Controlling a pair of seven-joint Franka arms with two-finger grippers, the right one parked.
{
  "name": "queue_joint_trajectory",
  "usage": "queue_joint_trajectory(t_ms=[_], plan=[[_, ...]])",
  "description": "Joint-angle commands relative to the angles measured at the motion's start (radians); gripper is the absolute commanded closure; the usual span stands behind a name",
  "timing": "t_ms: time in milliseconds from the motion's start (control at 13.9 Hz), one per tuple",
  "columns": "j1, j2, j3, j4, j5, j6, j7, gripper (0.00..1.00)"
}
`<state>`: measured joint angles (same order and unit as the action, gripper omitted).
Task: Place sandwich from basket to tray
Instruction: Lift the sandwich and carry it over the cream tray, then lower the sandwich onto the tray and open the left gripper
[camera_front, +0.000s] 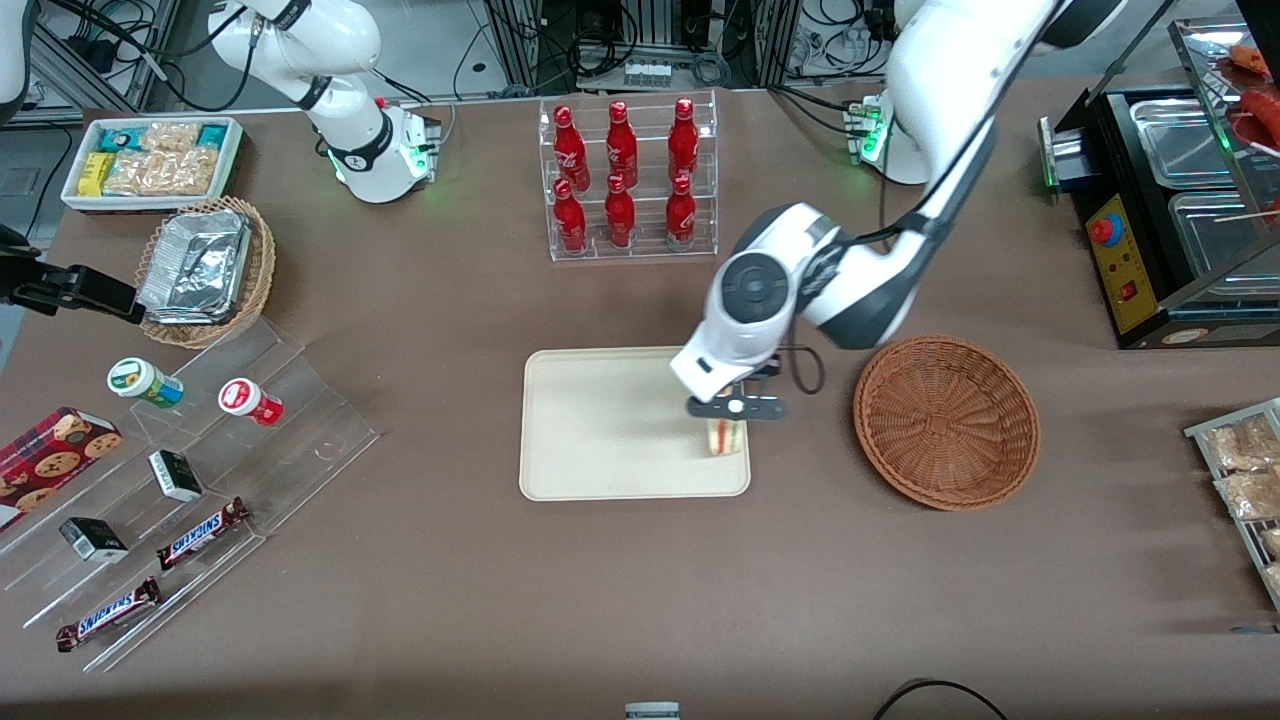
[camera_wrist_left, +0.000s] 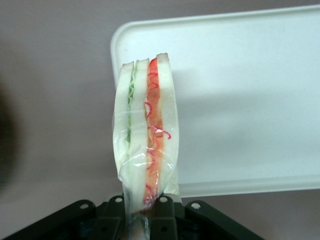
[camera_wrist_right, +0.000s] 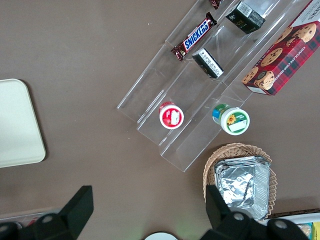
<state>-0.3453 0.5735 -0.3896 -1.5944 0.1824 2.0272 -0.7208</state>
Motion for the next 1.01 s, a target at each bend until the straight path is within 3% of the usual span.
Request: queue_joint_trajectory(t_ms=[0,935], plan=[[-0.029,0.097,0.011,0.108,0.077,-0.018,-0.081,1.0],[-0.109,0.167,0.009,0.129,0.081,0.037,-0.084,1.0]])
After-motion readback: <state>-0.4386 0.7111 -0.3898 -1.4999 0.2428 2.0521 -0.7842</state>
